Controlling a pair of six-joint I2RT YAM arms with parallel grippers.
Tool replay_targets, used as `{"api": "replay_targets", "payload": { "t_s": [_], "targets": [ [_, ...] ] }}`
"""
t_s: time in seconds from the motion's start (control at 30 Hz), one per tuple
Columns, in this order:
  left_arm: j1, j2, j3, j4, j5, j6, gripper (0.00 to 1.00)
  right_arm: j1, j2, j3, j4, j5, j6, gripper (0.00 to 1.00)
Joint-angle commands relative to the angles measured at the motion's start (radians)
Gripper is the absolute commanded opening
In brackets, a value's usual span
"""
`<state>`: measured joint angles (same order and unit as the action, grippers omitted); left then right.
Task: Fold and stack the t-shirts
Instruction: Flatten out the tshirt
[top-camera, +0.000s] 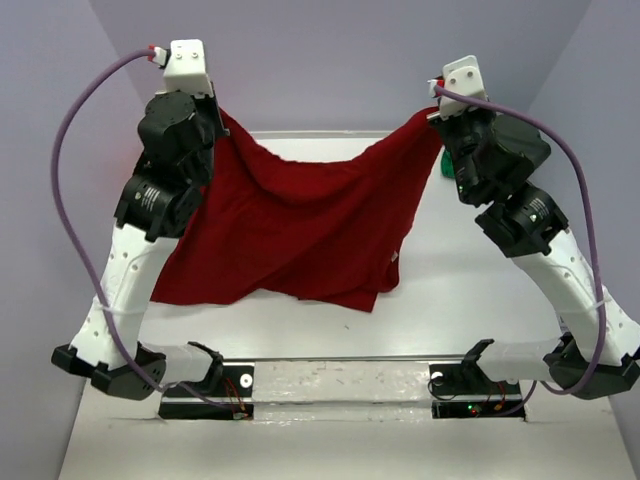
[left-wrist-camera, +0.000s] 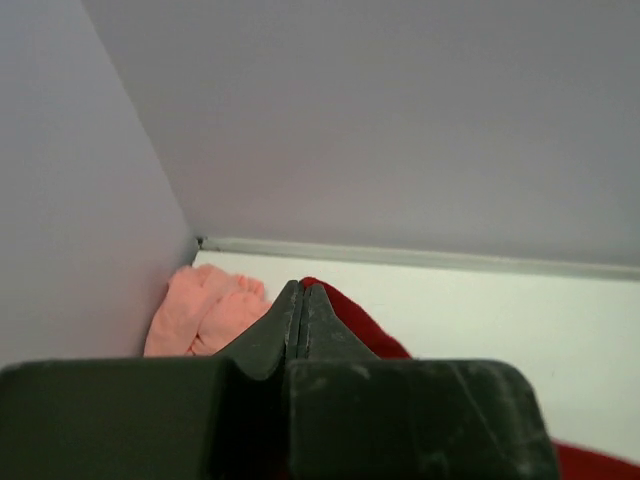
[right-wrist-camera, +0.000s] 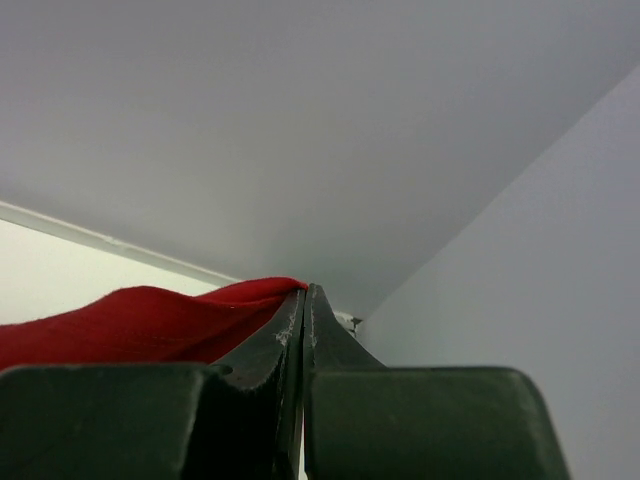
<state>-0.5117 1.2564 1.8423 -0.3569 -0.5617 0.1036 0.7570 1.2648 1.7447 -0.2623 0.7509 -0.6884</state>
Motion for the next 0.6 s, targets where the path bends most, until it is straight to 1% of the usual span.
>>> {"api": "replay_targets", "payload": {
  "t_s": [0.0,0.13,0.17,0.2,0.23,0.27,0.3,0.33,0.4,0.47,0.5,0.53,0.57],
  "targets": [
    [0.079,-0.04,0.001,0.001,0.164,-0.094,0.0,-0.07,-0.105,-0.004,-0.02,-0.065,0.122,0.0],
    [0.079,-0.063,0.057,-0.04,0.154,-0.085,0.0,-0.07,-0.143,0.082,-0.081,-0.032,0.129,0.0],
    [0.053,-0.075,0.092,-0.05,0.151,-0.075,0.0,-0.052,-0.154,0.085,-0.08,-0.003,0.11,0.0],
    [0.024,-0.074,0.118,-0.062,0.094,-0.065,0.0,-0.003,-0.162,0.087,-0.069,0.026,0.046,0.0],
    [-0.006,-0.074,0.144,-0.077,0.06,-0.055,0.0,-0.002,-0.163,0.088,-0.048,0.062,0.011,0.0],
    [-0.039,-0.069,0.175,-0.114,0.022,-0.041,0.0,0.042,-0.163,0.09,-0.019,0.083,-0.012,0.0],
    [-0.104,-0.057,0.237,-0.135,-0.05,-0.021,0.0,0.059,-0.159,0.113,-0.015,0.111,-0.025,0.0],
    [-0.123,-0.064,0.271,-0.158,-0.073,-0.015,0.0,0.083,-0.154,0.121,0.004,0.123,-0.052,0.0],
    [-0.136,-0.083,0.282,-0.166,-0.098,-0.012,0.0,0.105,-0.147,0.151,0.017,0.154,-0.078,0.0],
    [-0.139,-0.097,0.298,-0.195,-0.112,-0.013,0.0,0.136,-0.134,0.165,0.053,0.18,-0.14,0.0],
    [-0.139,-0.104,0.31,-0.201,-0.109,-0.019,0.0,0.177,-0.127,0.179,0.075,0.204,-0.161,0.0],
    [-0.139,-0.109,0.311,-0.205,-0.106,-0.016,0.0,0.194,-0.12,0.188,0.107,0.221,-0.228,0.0],
    [-0.139,-0.109,0.327,-0.221,-0.104,-0.019,0.0,0.232,-0.107,0.19,0.176,0.255,-0.267,0.0]
  ]
}}
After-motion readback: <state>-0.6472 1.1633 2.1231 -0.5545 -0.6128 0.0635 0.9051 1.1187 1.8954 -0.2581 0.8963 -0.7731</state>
